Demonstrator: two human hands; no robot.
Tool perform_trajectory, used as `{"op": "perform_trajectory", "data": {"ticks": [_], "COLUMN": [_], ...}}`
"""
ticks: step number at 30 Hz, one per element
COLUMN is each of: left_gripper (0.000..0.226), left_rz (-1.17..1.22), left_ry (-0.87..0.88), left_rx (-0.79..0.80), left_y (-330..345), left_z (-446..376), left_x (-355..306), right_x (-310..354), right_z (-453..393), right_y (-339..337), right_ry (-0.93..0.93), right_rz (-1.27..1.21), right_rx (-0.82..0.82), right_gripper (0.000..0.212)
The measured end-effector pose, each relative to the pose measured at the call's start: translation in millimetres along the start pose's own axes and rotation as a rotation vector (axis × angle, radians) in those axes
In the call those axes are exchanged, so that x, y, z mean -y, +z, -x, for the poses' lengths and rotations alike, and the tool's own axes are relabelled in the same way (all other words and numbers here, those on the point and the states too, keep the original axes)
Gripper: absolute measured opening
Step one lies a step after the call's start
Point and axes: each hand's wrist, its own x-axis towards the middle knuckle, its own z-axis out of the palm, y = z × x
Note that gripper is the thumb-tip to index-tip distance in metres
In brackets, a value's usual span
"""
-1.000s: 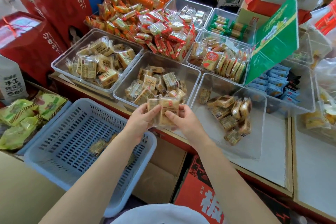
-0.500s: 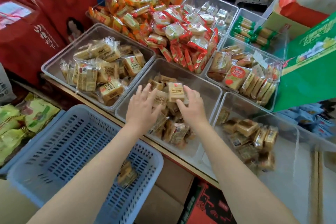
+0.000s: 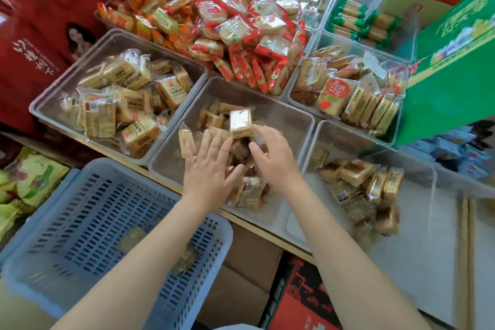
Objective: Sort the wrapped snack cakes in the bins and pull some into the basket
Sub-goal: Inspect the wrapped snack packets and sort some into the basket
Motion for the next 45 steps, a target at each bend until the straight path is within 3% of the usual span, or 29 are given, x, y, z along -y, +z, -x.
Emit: {"op": "perform_trajectory", "data": {"ticks": [3,5,9,12,19,23,27,32,35,39,42,45], "left_gripper": [0.073,0.071,0.087,0.092,0.087,0.086,0.082,0.089,0.072,0.039,0.034,0.036], "left_rz": [0.12,0.127,0.113,0.12,0.072,0.109,0.208,0.461,0.59,0.655,0.635,0.642], "left_ry": [0.207,0.306,0.307,0.253,0.235,0.223,0.206,0.137,0.084,0.024,0.029,0.013], "left_rx": [-0.139,-0.121,0.056,0.082,0.016,0.031,0.042,0.08,0.061,0.013,0.016,-0.001], "left_y": [14,31,60,69,77,77,72,58,54,52,51,50], "left_z": [10,12,14,10,8,7,8,1,-9,-24,-34,-45], "left_x": [-50,-87,-136,-142,-143,-143,-145,-146,-150,-158,-165,-170], "right_x": [-25,-55,-118,-157,-167,-169,-156,-131,-124,-132,-149,-164], "right_z": [43,70,98,95,47,51,84,110,111,104,89,64], "right_y": [-36,-55,-80,-83,-79,-84,-82,-76,-74,-85,-97,-108], "right_ry": [0.148,0.307,0.691,0.901,0.969,0.964,0.758,0.527,0.489,0.587,0.657,0.657], "right_rz": [-0.178,-0.246,-0.394,-0.469,-0.839,-0.897,-0.927,-1.041,-0.986,-0.798,-0.717,-0.657], "right_rx": [-0.249,-0.385,-0.522,-0.531,-0.525,-0.494,-0.291,0.011,0.111,-0.065,-0.281,-0.383], "right_gripper": [0.03,0.022,0.028,0.041,0.052,0.04,0.029,0.032,0.03,0.029,0.035,0.045]}}
